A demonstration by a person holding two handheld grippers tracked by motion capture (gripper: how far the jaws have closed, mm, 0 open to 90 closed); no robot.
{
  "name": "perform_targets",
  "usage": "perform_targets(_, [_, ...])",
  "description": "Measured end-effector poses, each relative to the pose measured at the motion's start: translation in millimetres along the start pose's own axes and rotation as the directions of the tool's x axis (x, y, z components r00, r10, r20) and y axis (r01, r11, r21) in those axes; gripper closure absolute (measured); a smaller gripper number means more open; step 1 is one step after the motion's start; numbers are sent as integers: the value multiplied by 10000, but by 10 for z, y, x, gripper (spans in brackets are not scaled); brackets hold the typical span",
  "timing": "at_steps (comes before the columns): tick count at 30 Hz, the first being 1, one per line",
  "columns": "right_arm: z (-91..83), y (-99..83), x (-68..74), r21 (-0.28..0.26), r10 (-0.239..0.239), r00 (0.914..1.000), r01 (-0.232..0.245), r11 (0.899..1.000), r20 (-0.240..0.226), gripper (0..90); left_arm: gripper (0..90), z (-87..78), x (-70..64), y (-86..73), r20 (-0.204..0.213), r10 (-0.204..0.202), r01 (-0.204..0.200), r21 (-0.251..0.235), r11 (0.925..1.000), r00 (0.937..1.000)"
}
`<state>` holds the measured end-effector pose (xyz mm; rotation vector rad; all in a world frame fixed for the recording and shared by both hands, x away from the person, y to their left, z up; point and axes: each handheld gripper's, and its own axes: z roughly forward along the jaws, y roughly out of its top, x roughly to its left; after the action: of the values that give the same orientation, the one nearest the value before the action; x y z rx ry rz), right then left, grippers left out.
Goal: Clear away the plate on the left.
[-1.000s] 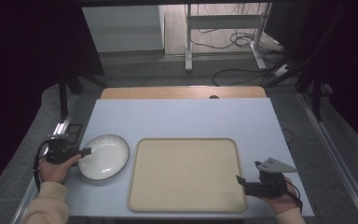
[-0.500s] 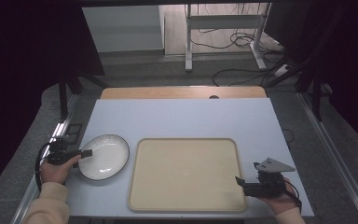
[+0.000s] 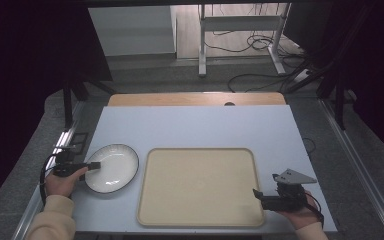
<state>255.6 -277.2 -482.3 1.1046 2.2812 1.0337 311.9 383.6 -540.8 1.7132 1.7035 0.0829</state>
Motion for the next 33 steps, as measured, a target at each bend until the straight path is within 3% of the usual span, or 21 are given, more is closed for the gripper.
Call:
perform_targets(4, [-7,10,-17,-22,19,10000,-18,10000,65,136,577,3,19,7,62,-4,4,56,10000,10000])
perform_targets(7, [-15,21,-33,-52,129,9998,-128,9999,145,137,639,-1,33,3,-11,-45,45,28,10000,10000])
perform_targets(10, [-26,30,-41,-48,154,9996,-153,9999,228,137,683,-12,61,-5,58,-312,313,-134,9994,9995])
perform_targets(17, [-50,33,-66,-77,290,9987,-287,9996,422,134,724,-47,74,-13,206,-449,453,-171,9988,9988])
perform_targets(26, [-48,29,-95,-40,353,9980,-352,9994,516,135,779,-168,31,-14,295,-227,238,-365,9990,9993])
perform_targets(33, [-48,28,-109,-61,344,9980,-341,9994,527,134,800,-257,-64,2,128,189,-181,-610,9980,9997])
